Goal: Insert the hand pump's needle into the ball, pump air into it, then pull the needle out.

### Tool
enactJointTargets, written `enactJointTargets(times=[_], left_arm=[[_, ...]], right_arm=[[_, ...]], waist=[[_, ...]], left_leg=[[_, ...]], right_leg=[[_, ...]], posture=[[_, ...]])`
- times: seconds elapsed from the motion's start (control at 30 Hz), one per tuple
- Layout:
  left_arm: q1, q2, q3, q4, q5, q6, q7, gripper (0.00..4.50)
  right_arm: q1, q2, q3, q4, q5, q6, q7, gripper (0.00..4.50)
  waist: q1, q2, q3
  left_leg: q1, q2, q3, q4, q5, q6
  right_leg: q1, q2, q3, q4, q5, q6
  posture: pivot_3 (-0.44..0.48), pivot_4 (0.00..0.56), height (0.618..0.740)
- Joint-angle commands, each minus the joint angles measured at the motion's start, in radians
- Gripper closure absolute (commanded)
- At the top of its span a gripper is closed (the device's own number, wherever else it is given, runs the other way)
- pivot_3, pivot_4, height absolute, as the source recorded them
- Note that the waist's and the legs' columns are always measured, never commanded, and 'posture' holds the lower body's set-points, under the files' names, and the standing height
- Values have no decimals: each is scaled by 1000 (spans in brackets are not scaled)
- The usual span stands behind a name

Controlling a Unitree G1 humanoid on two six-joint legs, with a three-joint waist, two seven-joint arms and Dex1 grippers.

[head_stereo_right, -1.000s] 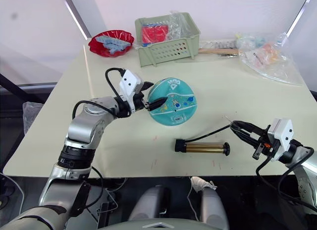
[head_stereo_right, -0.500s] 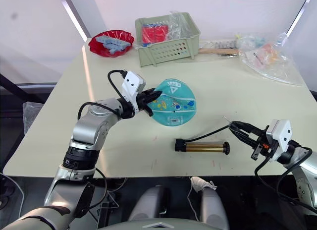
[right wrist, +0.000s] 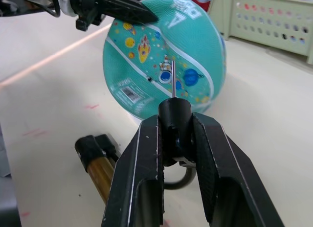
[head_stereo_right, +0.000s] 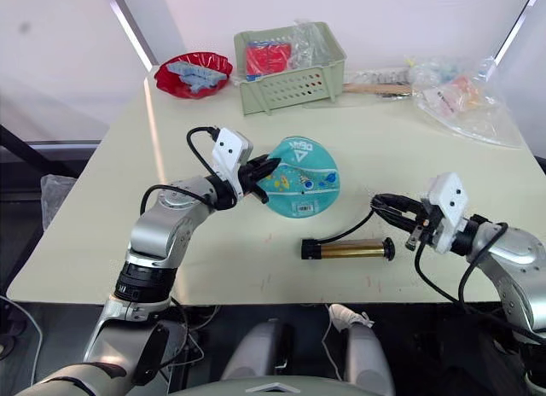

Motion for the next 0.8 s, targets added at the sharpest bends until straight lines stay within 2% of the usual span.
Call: enactJointTargets(times=[0.03, 0.2, 0.4, 0.6, 0.8], left_arm=[[6, -25, -18, -33, 8, -9, 20, 4464], [20, -53, -27, -34, 28, -22, 44, 4464], [39, -86, -37, -29, 47, -39, 64, 4464], [40, -107, -42, -11, 67, -58, 67, 4464], [45, -118, -41, 3, 79, -76, 70, 4464]], right_arm=[[-81, -50, 50, -48, -15, 136, -52, 4163], [-204, -109, 111, -46, -4, 298, -56, 4163], [-417, -182, 238, 4, 3, 491, 19, 4163], [-611, -190, 368, 83, -24, 593, 90, 4163], [-820, -195, 554, 168, -74, 705, 188, 4163]], waist=[[0, 0, 0], [4, 0, 0], [2, 0, 0], [3, 0, 0], [3, 0, 0]], left_leg=[[0, 0, 0, 0, 0, 0], [0, 0, 0, 1, 0, 0], [0, -1, 0, 1, 0, 0], [-1, -2, -1, 2, 0, 0], [-1, -2, -1, 2, 0, 0]], right_leg=[[0, 0, 0, 0, 0, 0], [0, -1, 0, 0, 1, 1], [0, -3, 0, 0, 1, 1], [1, -4, -1, 0, 1, 1], [0, -4, -2, 0, 1, 1]], posture=[[0, 150, 737], [0, 150, 737], [0, 150, 737], [0, 150, 737], [0, 150, 737]])
